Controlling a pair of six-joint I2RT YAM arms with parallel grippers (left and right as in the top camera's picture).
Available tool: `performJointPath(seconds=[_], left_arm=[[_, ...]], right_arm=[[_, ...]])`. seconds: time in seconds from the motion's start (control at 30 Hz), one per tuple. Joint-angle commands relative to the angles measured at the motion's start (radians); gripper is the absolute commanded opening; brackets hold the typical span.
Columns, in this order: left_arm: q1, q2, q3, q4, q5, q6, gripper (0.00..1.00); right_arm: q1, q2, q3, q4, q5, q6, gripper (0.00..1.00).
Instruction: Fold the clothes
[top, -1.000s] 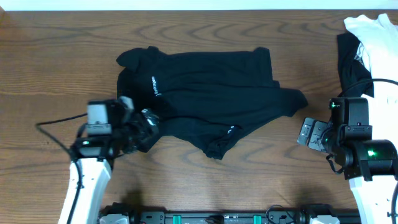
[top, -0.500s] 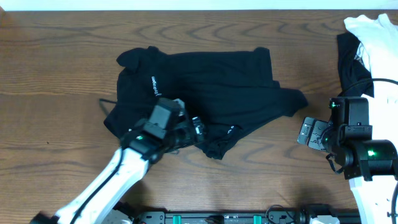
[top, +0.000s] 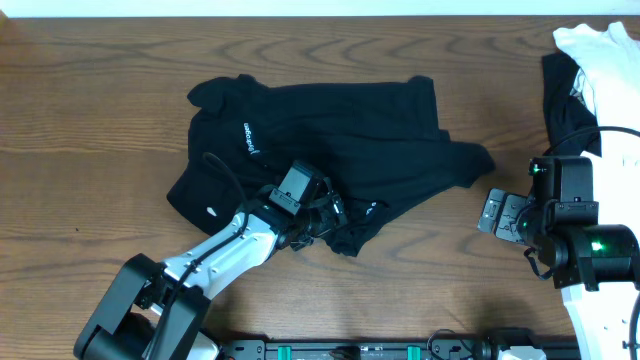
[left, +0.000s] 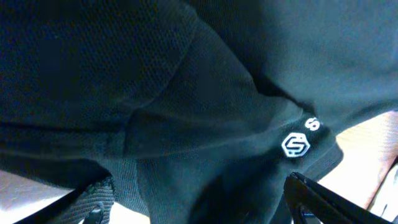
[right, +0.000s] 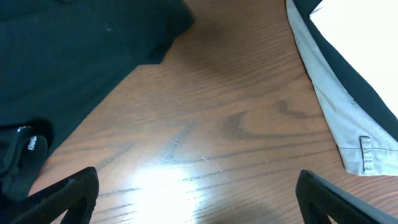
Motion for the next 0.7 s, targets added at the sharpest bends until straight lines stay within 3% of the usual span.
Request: performJointPath(seconds=[0.0,0.2,0.47,0.67], left_arm=[[-0.004,0.011,0.011,0.034,-0.038,-0.017,0.88],[-0.002,0.008,0.011,0.112,0.019,-0.017,0.81],[0.002,-0.001,0.011,0.104,0.040,-0.017,0.80],[0.002,-0.051,0.011,-0.074,0.070,-0.075,0.72]], right_arm=[[-0.010,-0.005,0.006,0.000,0.000,0.014,0.99],[-0.010,-0.005,0.006,-0.004,0.000,0.010,0.99],[-0.010,-0.004,-0.015,-0.003,0.000,0.010,0.99],[-0.010,-0.004,-0.049,0.015,0.000,0.010,0.99]])
